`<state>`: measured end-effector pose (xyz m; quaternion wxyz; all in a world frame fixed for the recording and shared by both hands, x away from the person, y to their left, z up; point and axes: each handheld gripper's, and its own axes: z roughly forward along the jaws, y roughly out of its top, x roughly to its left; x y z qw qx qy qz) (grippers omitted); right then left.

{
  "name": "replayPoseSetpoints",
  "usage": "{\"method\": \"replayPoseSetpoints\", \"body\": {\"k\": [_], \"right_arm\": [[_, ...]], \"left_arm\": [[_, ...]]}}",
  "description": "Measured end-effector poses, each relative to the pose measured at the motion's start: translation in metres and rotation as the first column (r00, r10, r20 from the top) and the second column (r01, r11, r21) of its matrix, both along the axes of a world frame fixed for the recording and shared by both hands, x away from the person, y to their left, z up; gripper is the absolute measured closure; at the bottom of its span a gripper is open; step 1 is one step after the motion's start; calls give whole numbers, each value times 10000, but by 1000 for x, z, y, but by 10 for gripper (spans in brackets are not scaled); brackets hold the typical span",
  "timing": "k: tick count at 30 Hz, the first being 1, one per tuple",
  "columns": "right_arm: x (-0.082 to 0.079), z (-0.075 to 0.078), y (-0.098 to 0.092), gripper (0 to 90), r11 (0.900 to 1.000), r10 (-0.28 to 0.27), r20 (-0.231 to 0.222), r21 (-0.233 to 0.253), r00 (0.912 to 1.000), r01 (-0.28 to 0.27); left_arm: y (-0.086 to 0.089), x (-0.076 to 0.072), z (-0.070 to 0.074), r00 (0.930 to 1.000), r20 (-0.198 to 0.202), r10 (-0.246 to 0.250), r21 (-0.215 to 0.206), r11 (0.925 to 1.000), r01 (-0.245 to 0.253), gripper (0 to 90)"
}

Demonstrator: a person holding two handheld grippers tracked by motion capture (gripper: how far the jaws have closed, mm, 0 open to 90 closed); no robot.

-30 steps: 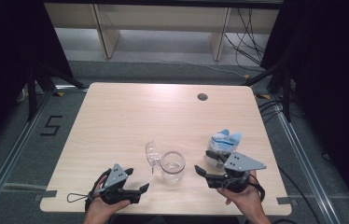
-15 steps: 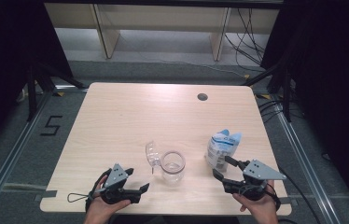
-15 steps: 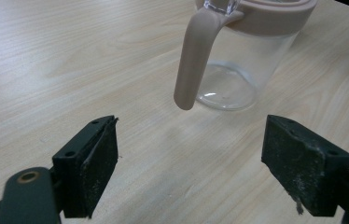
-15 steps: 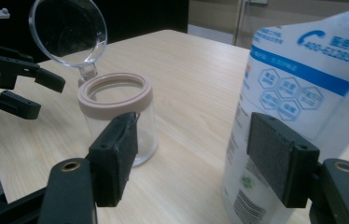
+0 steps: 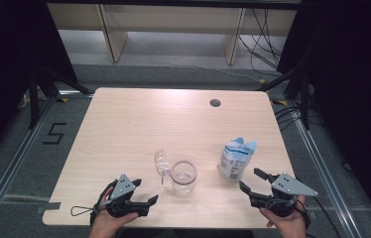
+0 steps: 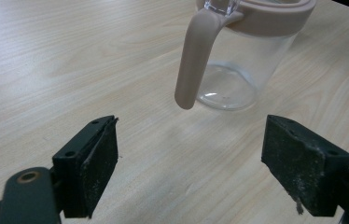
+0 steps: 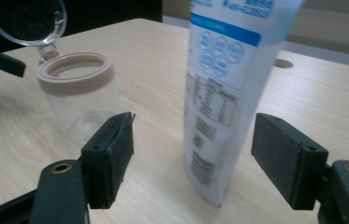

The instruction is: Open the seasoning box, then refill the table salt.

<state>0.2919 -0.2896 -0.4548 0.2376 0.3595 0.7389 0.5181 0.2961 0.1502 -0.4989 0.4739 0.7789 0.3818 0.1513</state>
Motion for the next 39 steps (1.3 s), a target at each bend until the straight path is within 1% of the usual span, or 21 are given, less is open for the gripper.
{"method": "replayPoseSetpoints", "body": {"k": [1,5,6,7,8,9,10,11,17,19,21,22,24,28,29,30,31,34,36,37,39], "right_arm": [[0,-1,-1,283,9998,-210,-181,30,9996,211],[7,-7,-6,245,9995,-227,-381,-232,9990,218],[9,-9,-6,226,9997,-238,-385,-99,9990,235],[10,-10,-5,218,9995,-304,-690,-19,9972,304],[13,-11,-6,211,9998,-148,-561,-158,9983,139],[16,-13,-5,194,10000,9,-626,-40,9980,-11],[17,-14,-7,172,9994,49,-578,-349,9983,-69],[16,-15,-4,167,9999,-84,-1062,-98,9943,74],[25,-18,-5,158,9998,-50,-887,-219,9960,31],[29,-20,-6,158,9997,-76,-1164,-250,9932,47],[36,-24,-7,159,9997,-90,-1049,-220,9944,68],[37,-24,-6,159,9996,-171,-1246,-261,9921,140],[42,-25,-5,159,9989,31,-1017,-462,9948,-79],[46,-27,3,158,9986,-121,-1149,-523,9933,61],[50,-28,3,158,9979,9,-952,-648,9955,-71],[49,-28,6,158,9988,2,-1174,-496,9931,-61],[51,-29,6,158,9981,-67,-1006,-620,9949,4],[57,-32,7,159,9991,-151,-1030,-412,9946,109],[61,-33,6,158,9983,-73,-944,-584,9955,18],[59,-33,8,159,9996,-171,-1107,-262,9937,143],[64,-35,8,159,9998,-5,-893,-202,9960,-13]], "left_arm": [[0,0,0,10000,-22,18,-1,10000,-18,182],[0,0,0,10000,-29,21,16,10000,-21,182],[0,0,0,10000,-40,45,1,10000,-45,182],[1,0,0,10000,34,-28,80,10000,28,182],[2,-1,1,10000,35,3,116,9999,-4,182],[2,-1,1,10000,49,11,84,10000,-11,182],[2,-1,1,10000,57,28,72,10000,-28,182],[2,-2,1,10000,60,47,52,10000,-47,182],[1,-2,0,10000,42,55,81,10000,-56,182],[1,-2,0,10000,30,32,86,10000,-32,182],[1,-2,0,10000,23,9,59,10000,-9,182],[1,-2,0,10000,14,-7,78,10000,7,182],[0,-1,0,10000,-9,3,-76,10000,-3,182],[-1,-1,-1,10000,-49,53,-103,9999,-54,181],[0,-1,-2,10000,-35,55,-110,9999,-55,181],[0,-1,-1,10000,-48,55,-105,9999,-55,181],[0,-1,-1,10000,-39,62,-104,9999,-63,181],[-1,-1,-1,10000,-16,42,-91,10000,-42,181],[0,-1,0,10000,47,-7,-26,10000,7,181],[0,-2,0,10000,34,33,-29,10000,-33,181],[1,-2,0,10000,80,-42,25,10000,42,182]]}}
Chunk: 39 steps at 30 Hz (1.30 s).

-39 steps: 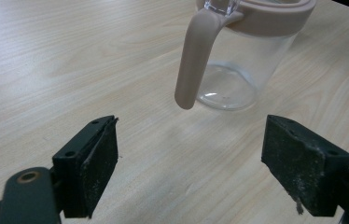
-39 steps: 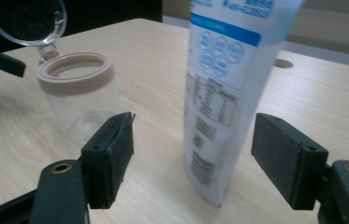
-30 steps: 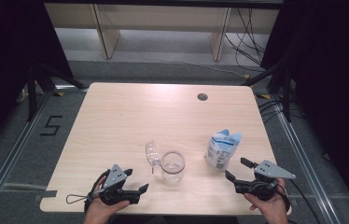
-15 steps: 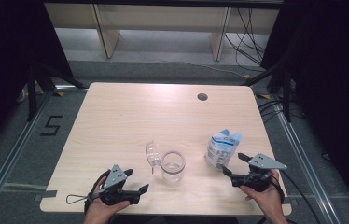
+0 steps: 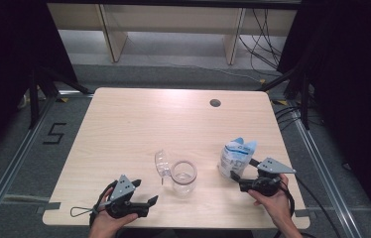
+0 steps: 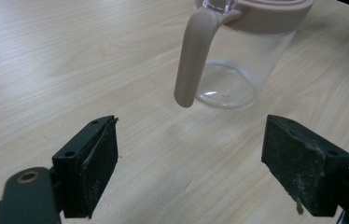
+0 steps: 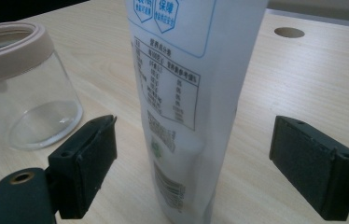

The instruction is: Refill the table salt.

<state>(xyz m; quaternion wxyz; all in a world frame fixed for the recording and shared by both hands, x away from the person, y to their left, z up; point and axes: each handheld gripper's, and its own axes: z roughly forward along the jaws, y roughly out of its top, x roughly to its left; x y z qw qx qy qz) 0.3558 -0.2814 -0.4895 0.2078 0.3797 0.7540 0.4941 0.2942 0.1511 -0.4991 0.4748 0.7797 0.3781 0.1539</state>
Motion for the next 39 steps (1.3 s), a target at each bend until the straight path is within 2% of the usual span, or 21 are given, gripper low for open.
{"method": "replayPoseSetpoints", "body": {"k": [1,7,8,9,10,15,16,17,19,21,22,23,25,26,27,28,29,33,36,37,39], "right_arm": [[0,0,1,159,10000,-49,-70,5,10000,49],[4,-2,6,159,9999,-6,10,-122,10000,6],[7,-3,6,158,9997,61,131,-216,9999,-58],[6,-3,8,159,9996,-111,2,-269,9999,111],[9,-4,8,159,9995,-6,44,-322,10000,7],[14,-8,12,168,9991,-220,-77,-356,9997,217],[15,-8,12,174,9996,-155,-90,-218,9998,153],[18,-9,12,174,9995,-16,103,-326,9999,19],[18,-10,14,175,9998,-143,-53,-116,9999,142],[22,-11,14,176,9999,5,130,-161,9999,-3],[23,-12,15,179,10000,91,117,9,9999,-91],[23,-12,15,186,9999,68,276,-113,9996,-65],[21,-12,17,193,10000,-97,28,-24,9999,97],[20,-12,18,197,9999,-99,-27,61,9999,99],[22,-12,17,200,10000,21,228,-50,9997,-20],[21,-12,18,201,10000,-39,20,91,10000,39],[23,-13,18,205,9999,137,269,44,9995,-138],[24,-13,19,224,9999,109,269,-5,9996,-108],[26,-15,19,231,9991,247,414,347,9988,-261],[24,-14,20,233,9992,156,190,372,9997,-163],[26,-16,21,234,9975,161,269,682,9995,-179]], "left_arm": [[1,0,1,10000,60,-6,127,9999,5,182],[1,-1,1,10000,69,7,20,10000,-7,182],[1,-1,1,10000,71,-18,93,10000,17,182],[1,0,1,10000,73,-45,132,9999,44,182],[1,-1,1,10000,73,-28,194,9998,27,182],[-1,-1,0,10000,-9,47,-22,10000,-47,183],[-1,-1,0,10000,4,57,-36,10000,-57,183],[0,-1,0,10000,6,13,81,10000,-13,183],[0,-1,0,10000,5,10,54,10000,-10,183],[-1,-1,0,10000,-14,33,-18,10000,-33,183],[-1,-1,0,10000,-8,32,-18,10000,-32,184],[-1,-1,0,10000,-6,38,-16,10000,-38,184],[-1,-1,-1,10000,-1,19,-87,10000,-19,184],[0,-1,0,10000,-13,24,35,10000,-24,185],[-1,-1,0,10000,-23,30,-27,10000,-30,185],[-1,-1,0,10000,-10,11,17,10000,-11,185],[-1,-1,0,10000,-14,-2,40,10000,2,186],[-1,-1,-1,10000,-35,-78,9,10000,78,188],[-1,0,0,9999,58,-154,104,9998,153,189],[-1,0,0,9998,50,-178,121,9998,177,189],[-1,-1,0,9999,38,-138,85,9999,137,189]]}}
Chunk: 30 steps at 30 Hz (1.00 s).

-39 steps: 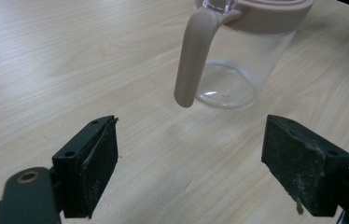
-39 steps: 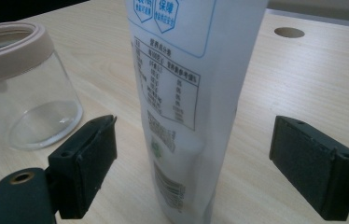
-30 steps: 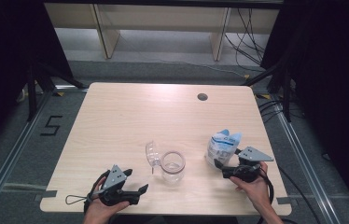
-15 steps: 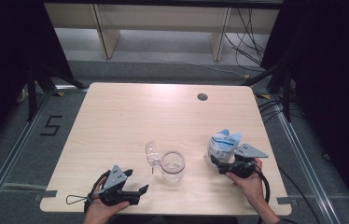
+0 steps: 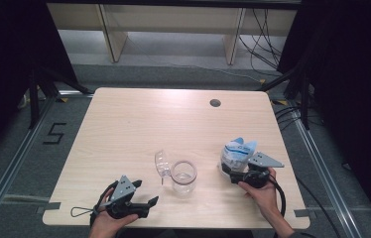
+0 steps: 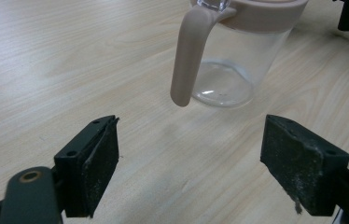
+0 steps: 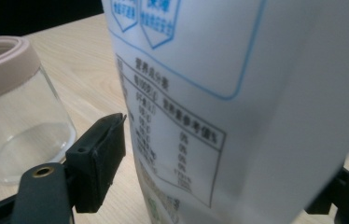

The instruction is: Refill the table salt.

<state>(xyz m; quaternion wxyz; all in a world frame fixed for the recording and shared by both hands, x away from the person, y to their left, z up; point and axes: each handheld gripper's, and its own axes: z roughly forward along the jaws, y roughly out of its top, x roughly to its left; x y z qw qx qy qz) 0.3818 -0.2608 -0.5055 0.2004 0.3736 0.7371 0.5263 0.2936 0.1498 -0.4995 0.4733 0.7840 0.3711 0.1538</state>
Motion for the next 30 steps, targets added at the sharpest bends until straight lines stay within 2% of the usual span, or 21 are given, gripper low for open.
{"method": "replayPoseSetpoints", "body": {"k": [1,4,5,6,7,8,9,10,11,21,22,24,28,29,30], "right_arm": [[0,0,0,239,10000,-11,-132,-31,9999,10],[2,-2,1,249,10000,51,68,-51,10000,-51],[3,-2,1,249,9998,50,157,-200,9999,-47],[4,-3,2,249,9995,245,209,-188,9995,-241],[3,-2,1,253,9993,232,-4,-307,9997,-232],[4,-2,1,254,9990,268,65,-352,9996,-265],[1,-2,2,254,10000,-5,-139,-82,9999,4],[1,-2,2,255,10000,-29,-113,-6,9999,29],[2,-2,1,256,9999,26,151,-104,9999,-24],[2,-3,2,264,9999,124,116,109,9999,-125],[5,-4,2,267,9999,80,572,133,9983,-88],[5,-3,1,270,9996,292,342,3,9990,-292],[6,-4,0,274,9997,251,413,-87,9988,-248],[4,-5,2,280,9998,68,144,181,9999,-70],[3,-5,3,281,9999,30,33,140,10000,-30]], "left_arm": [[0,0,0,10000,-50,32,-59,10000,-32,190],[0,0,0,10000,-25,28,-39,10000,-29,190],[-1,0,0,10000,-38,44,-70,10000,-44,190],[0,0,0,10000,-52,15,-62,10000,-15,190],[0,0,0,10000,-48,24,-57,10000,-25,190],[0,0,0,10000,-83,24,-72,10000,-25,190],[0,0,0,10000,-21,-19,-24,10000,19,190],[-1,0,0,9999,92,-99,-18,9999,99,190],[0,0,0,9999,69,-106,64,9999,105,190],[-2,0,-1,10000,-39,-37,-34,10000,36,190],[-1,0,-1,10000,21,-71,24,10000,71,190],[-2,0,-1,10000,-41,10,-83,10000,-11,190],[-1,0,0,9999,27,-106,30,9999,106,190],[-1,0,0,10000,50,-81,53,10000,81,190],[-1,0,0,10000,35,-77,38,10000,77,190]]}}
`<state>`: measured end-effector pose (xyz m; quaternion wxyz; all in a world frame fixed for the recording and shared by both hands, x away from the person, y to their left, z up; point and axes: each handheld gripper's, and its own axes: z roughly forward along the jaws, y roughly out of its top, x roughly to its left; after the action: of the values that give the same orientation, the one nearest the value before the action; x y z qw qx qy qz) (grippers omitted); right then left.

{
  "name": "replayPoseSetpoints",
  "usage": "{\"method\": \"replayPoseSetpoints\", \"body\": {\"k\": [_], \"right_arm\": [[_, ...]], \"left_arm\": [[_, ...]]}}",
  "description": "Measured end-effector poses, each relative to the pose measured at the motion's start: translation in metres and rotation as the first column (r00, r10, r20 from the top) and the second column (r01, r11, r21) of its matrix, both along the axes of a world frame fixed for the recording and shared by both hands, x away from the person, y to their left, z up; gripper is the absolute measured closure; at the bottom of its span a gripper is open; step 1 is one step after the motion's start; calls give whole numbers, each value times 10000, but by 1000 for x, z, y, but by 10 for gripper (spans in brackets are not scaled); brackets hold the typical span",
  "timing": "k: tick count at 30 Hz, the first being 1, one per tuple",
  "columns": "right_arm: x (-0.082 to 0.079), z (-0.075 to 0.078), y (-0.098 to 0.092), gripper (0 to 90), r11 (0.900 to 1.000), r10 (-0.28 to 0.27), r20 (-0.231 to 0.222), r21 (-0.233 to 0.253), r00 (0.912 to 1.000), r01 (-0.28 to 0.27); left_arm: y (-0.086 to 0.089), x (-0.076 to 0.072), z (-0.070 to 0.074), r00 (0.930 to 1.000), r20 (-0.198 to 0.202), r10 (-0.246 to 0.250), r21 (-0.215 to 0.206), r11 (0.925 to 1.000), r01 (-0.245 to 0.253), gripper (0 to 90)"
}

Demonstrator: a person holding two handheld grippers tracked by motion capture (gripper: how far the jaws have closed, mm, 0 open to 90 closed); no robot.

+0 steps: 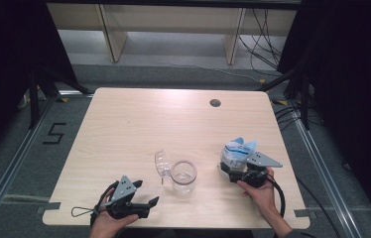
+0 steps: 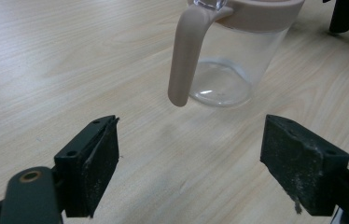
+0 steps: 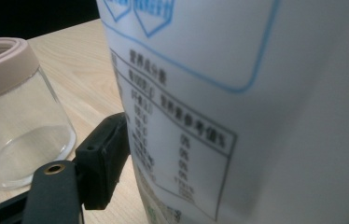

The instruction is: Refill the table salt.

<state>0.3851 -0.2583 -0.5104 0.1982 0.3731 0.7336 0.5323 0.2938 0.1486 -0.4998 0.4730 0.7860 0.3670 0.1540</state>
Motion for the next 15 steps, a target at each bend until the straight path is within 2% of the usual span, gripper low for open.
{"method": "replayPoseSetpoints", "body": {"k": [1,2,3,4,5,9,10,12,13,14,15], "right_arm": [[2,0,-1,281,9998,73,133,-178,9999,-71],[0,-1,0,283,10000,-21,-57,-75,10000,21],[1,-2,1,289,10000,10,-4,0,10000,-10],[1,-1,1,296,10000,41,-51,17,10000,-41],[2,-2,0,299,10000,65,89,-71,9999,-65],[2,-3,0,302,9999,5,-115,-147,9999,-7],[1,-4,2,306,10000,-30,-209,88,9998,31],[1,-4,2,315,10000,-39,-210,-29,9998,39],[3,-5,1,321,9999,26,10,-165,10000,-25],[2,-4,1,325,9997,17,-104,-251,9999,-20],[3,-5,1,328,9998,17,4,-182,10000,-17]], "left_arm": [[0,0,0,10000,-2,-15,21,10000,15,190],[0,-1,0,10000,11,-24,7,10000,24,190],[-1,-1,-1,10000,7,7,-99,10000,-7,190],[-1,0,0,10000,26,-7,-91,10000,7,190],[0,0,0,10000,-4,-21,13,10000,21,190],[-1,-1,0,10000,20,5,-91,10000,-5,190],[-1,0,0,10000,11,9,-98,10000,-9,189],[-1,-1,0,10000,28,-1,-96,10000,1,190],[-1,-1,0,10000,20,3,-93,10000,-3,190],[-1,-1,0,10000,15,4,-82,10000,-4,189],[0,-1,0,10000,-8,-26,-4,10000,26,190]]}}
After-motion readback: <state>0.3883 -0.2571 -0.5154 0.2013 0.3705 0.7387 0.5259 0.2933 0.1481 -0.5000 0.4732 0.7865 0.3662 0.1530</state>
